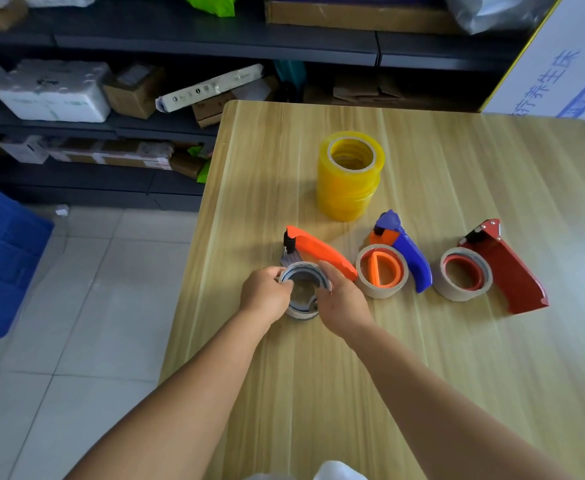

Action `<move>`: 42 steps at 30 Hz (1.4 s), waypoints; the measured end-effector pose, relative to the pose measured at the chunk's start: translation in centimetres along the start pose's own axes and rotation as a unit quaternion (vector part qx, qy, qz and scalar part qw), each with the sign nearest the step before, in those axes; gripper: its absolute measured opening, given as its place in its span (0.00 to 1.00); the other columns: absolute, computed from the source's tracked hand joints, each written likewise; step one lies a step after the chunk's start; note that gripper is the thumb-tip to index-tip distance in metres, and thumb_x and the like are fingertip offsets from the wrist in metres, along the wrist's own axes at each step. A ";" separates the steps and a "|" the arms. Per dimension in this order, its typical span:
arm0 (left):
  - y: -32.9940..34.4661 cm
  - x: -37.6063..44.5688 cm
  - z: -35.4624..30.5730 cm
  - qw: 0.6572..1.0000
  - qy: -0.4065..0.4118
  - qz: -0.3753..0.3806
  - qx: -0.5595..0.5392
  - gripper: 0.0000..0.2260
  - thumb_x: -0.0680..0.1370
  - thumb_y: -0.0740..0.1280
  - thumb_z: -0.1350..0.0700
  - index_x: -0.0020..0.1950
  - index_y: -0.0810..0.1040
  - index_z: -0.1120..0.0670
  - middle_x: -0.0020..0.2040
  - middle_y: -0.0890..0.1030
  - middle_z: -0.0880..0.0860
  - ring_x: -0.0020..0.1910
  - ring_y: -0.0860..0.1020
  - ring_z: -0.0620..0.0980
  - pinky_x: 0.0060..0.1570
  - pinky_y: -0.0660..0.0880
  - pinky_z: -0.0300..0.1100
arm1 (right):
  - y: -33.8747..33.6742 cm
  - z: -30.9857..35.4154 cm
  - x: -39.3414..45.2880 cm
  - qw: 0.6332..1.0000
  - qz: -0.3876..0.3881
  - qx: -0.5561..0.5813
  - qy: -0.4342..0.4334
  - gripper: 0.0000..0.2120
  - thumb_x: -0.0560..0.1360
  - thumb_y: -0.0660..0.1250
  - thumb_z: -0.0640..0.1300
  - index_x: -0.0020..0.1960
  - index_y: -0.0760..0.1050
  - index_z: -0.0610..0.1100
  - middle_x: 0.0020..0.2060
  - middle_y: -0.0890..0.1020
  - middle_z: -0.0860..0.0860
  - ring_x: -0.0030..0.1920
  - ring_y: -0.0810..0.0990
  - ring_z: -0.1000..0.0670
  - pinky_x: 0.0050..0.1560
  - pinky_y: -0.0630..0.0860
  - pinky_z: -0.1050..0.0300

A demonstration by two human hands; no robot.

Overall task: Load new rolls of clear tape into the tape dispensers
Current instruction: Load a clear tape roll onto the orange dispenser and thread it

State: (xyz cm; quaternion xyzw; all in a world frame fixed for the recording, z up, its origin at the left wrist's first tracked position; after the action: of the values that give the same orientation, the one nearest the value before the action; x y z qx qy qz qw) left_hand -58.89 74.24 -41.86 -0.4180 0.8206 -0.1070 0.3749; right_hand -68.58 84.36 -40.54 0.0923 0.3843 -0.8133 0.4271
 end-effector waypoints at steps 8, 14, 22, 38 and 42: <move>-0.2 -0.4 -1.3 0.999 0.039 -0.017 0.020 0.08 0.74 0.67 0.60 0.52 0.77 0.50 0.44 0.79 0.50 0.39 0.77 0.51 0.40 0.75 0.44 | -0.5 -0.2 0.4 0.998 -0.053 0.013 -0.010 0.18 0.76 0.65 0.40 0.64 0.72 0.52 0.52 0.82 0.52 0.47 0.80 0.52 0.45 0.76 0.58; 0.1 -1.1 -2.4 0.996 0.063 0.036 -0.046 0.17 0.75 0.66 0.51 0.64 0.77 0.48 0.52 0.82 0.49 0.50 0.79 0.50 0.53 0.77 0.45 | -1.3 -0.1 -0.2 0.993 -0.099 0.056 -0.022 0.14 0.79 0.61 0.48 0.65 0.70 0.53 0.52 0.81 0.53 0.48 0.80 0.52 0.45 0.77 0.58; 0.1 -1.8 -2.5 0.993 0.060 0.050 -0.090 0.13 0.80 0.54 0.45 0.42 0.77 0.42 0.47 0.82 0.53 0.51 0.79 0.54 0.56 0.77 0.54 | -1.3 0.6 -0.6 0.987 -0.122 0.075 -0.069 0.17 0.81 0.51 0.52 0.65 0.71 0.55 0.53 0.79 0.48 0.52 0.77 0.50 0.51 0.75 0.51; -1.7 -1.2 -2.4 0.989 0.040 -0.006 -0.139 0.18 0.80 0.55 0.44 0.52 0.79 0.54 0.50 0.82 0.56 0.51 0.80 0.56 0.55 0.78 0.55 | -2.5 4.4 0.1 0.995 -0.076 0.025 -0.061 0.18 0.82 0.49 0.50 0.65 0.71 0.47 0.51 0.75 0.47 0.61 0.69 0.46 0.51 0.67 0.54; -3.6 -0.3 -2.3 0.983 0.047 -0.095 -0.150 0.14 0.80 0.55 0.46 0.49 0.76 0.53 0.46 0.81 0.54 0.48 0.80 0.56 0.51 0.78 0.57 | -1.6 6.4 0.5 0.992 -0.079 0.028 -0.090 0.18 0.81 0.55 0.50 0.68 0.66 0.45 0.64 0.67 0.46 0.52 0.72 0.49 0.53 0.70 0.54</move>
State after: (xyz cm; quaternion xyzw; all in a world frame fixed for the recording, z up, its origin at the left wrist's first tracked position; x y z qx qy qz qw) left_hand -58.23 71.87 -38.39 -0.5403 0.8005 -0.0374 0.2568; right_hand -69.00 80.11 -35.47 0.0003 0.3275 -0.8599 0.3916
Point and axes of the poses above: each hand's wrist, its own x-axis towards the middle knuckle, its own y-axis out of the palm, z = x × y, the point moved 4 cm from there along x, towards the middle knuckle
